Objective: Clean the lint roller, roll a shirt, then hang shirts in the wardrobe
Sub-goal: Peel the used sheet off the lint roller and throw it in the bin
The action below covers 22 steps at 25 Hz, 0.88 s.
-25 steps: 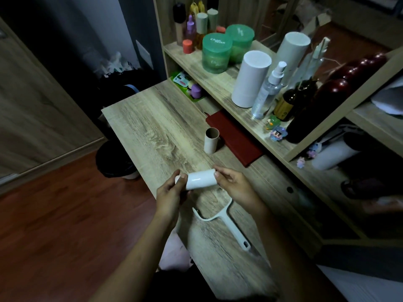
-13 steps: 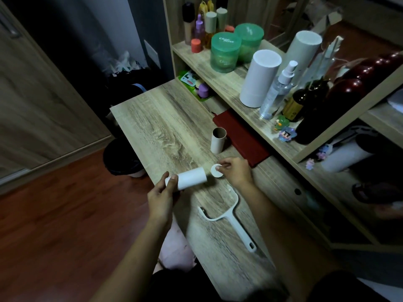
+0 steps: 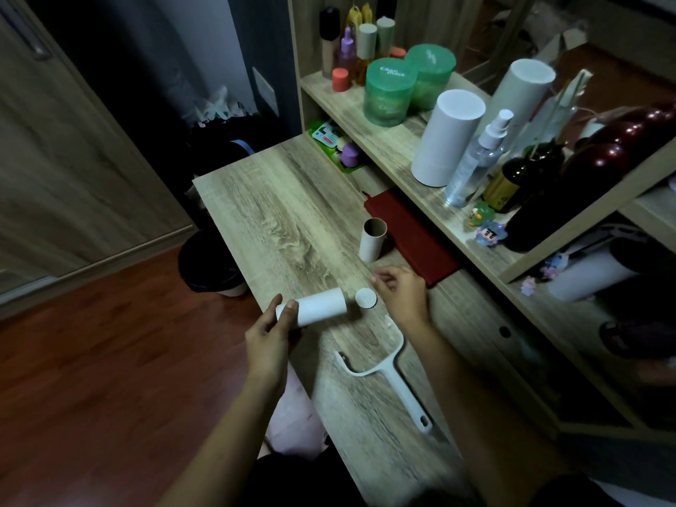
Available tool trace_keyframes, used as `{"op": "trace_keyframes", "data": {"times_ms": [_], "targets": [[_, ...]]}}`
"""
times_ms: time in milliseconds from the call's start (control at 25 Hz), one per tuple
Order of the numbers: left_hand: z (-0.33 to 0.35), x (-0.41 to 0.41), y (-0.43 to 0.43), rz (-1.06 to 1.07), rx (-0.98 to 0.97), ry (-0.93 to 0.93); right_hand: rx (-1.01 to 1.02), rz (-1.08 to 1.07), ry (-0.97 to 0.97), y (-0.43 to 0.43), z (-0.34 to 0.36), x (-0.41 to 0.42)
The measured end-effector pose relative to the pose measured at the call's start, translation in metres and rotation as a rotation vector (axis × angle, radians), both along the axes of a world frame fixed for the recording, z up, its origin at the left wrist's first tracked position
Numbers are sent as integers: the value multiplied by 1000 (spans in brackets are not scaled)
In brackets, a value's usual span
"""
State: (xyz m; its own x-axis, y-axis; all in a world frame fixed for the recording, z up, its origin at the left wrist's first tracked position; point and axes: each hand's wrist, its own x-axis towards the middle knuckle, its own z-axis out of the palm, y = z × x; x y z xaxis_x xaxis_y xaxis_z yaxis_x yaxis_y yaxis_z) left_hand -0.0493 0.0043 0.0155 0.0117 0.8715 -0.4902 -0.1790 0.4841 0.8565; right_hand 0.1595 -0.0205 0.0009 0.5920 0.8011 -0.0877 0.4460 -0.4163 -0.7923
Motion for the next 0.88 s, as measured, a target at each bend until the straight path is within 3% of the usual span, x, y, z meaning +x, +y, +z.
{"op": "trace_keyframes", "data": {"times_ms": [80, 240, 440, 680, 760, 880], "targets": [[5, 6, 1, -30, 16, -8, 66, 27, 106, -10, 20, -5], [16, 26, -5, -118, 35, -28, -30, 235, 496, -27, 37, -21], [17, 35, -7, -208, -91, -192, 48, 170, 480, -35, 35, -19], [11, 37, 2, -176, 21, -125, 136, 5, 613, -33, 41, -13], [2, 37, 6, -155, 40, -9, 194, -91, 712, -30, 46, -13], [-19, 35, 10, -369, 142, 417, 250, -153, 742, -27, 51, -11]]}}
